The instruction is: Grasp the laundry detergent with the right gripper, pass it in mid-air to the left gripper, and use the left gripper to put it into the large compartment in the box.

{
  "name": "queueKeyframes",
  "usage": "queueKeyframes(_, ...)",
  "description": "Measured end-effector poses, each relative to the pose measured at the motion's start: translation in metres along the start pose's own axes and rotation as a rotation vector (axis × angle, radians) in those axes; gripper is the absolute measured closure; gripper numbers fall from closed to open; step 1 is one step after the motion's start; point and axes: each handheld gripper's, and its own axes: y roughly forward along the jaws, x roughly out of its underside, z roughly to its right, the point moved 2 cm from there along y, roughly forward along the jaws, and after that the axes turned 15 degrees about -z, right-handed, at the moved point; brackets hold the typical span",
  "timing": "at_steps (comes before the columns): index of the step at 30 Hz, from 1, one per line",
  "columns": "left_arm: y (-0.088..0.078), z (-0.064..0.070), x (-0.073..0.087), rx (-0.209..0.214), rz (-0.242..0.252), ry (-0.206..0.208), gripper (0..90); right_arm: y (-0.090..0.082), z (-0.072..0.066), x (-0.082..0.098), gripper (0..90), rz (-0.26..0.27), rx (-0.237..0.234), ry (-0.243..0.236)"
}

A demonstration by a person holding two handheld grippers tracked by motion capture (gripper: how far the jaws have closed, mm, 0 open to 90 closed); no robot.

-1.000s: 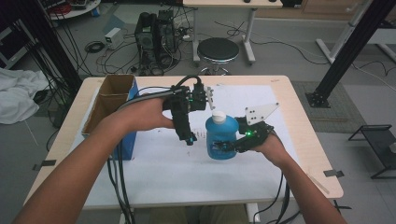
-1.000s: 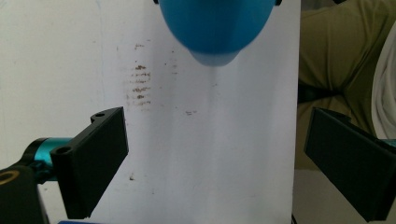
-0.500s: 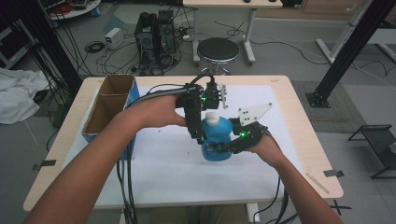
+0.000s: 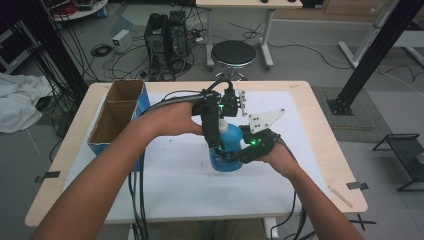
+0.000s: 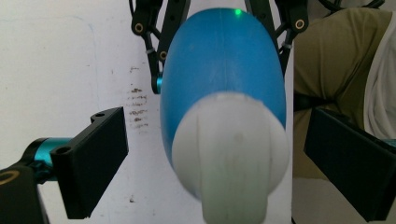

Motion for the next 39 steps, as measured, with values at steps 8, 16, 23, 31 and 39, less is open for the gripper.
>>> queueKeyframes(8, 0.0035, -0.0006, -0.0037, 0.005, -0.007, 0.01, 6.3, 0.0023, -0.003, -0.0025, 44.2, -0.016, -0.015, 0.02)
queueKeyframes(16, 0.0065, -0.0004, -0.0069, 0.008, -0.018, 0.01, 6.4, -0.0007, -0.002, -0.002, 44.2, -0.019, -0.002, 0.014)
queueKeyframes(23, 0.0062, -0.0001, -0.0064, 0.0, -0.01, 0.018, 14.7, -0.0012, -0.0021, -0.0024, 44.2, -0.009, 0.005, 0.016)
queueKeyframes(31, 0.0082, 0.0, -0.0064, 0.0, -0.022, 0.02, 14.9, -0.0016, -0.0032, -0.0023, 44.2, -0.012, 0.002, 0.028)
queueKeyframes(39, 0.0091, 0.0005, -0.0067, -0.015, -0.023, 0.025, 23.1, -0.0019, -0.0043, -0.0027, 44.2, -0.019, -0.012, 0.04)
